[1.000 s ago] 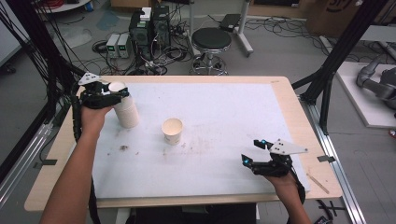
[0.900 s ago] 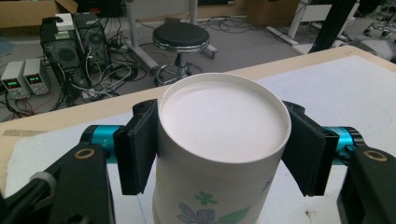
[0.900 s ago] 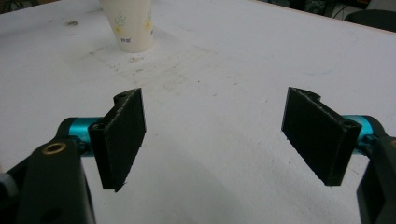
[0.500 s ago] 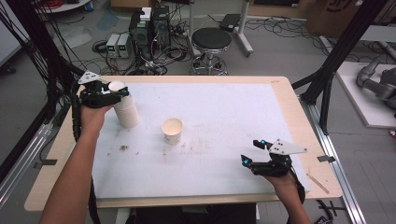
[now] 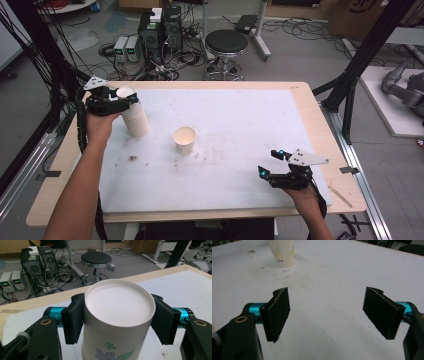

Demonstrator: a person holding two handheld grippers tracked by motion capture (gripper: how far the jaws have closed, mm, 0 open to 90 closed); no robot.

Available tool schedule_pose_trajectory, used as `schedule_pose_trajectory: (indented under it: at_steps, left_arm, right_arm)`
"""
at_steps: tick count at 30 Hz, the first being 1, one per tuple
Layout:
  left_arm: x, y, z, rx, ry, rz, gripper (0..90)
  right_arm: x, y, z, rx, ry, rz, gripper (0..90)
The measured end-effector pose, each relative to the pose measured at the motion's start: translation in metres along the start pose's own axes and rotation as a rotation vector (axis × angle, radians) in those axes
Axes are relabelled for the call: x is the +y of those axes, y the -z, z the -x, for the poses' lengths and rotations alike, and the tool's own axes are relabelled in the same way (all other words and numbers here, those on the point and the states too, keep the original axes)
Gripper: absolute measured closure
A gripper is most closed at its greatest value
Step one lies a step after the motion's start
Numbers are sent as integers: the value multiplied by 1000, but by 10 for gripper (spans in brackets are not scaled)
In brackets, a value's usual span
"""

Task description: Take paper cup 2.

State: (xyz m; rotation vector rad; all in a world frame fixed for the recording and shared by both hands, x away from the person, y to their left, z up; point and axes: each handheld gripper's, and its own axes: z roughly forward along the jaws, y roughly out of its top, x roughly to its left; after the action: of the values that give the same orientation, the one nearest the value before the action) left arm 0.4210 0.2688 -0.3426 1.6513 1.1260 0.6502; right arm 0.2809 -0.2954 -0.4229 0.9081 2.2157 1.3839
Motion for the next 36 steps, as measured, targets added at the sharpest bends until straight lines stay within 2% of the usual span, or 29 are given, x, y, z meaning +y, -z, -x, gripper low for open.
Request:
schedule_pose_trajectory:
  at_steps: [10, 17, 20, 24, 26, 36]
  left_arm:
    - [-1, 3, -5, -5, 43, 5, 341]
    - [1, 2, 1, 11, 1, 21, 336]
    - [1, 1, 2, 5, -1, 24, 336]
    - [-1, 0, 0, 7, 38, 23, 323]
    - [-1, 0, 0, 7, 42, 24, 322]
    - [-1, 0, 2, 14, -3, 37, 342]
  right_arm:
    - [0, 0, 0, 3, -1, -3, 223]
    - [0, 0, 0, 3, -1, -4, 230]
    - [0, 0, 0, 5, 1, -3, 230]
    - [0, 0, 0, 2, 0, -1, 230]
    - [0, 1, 0, 2, 0, -1, 231]
    - [0, 0, 0, 2, 4, -2, 230]
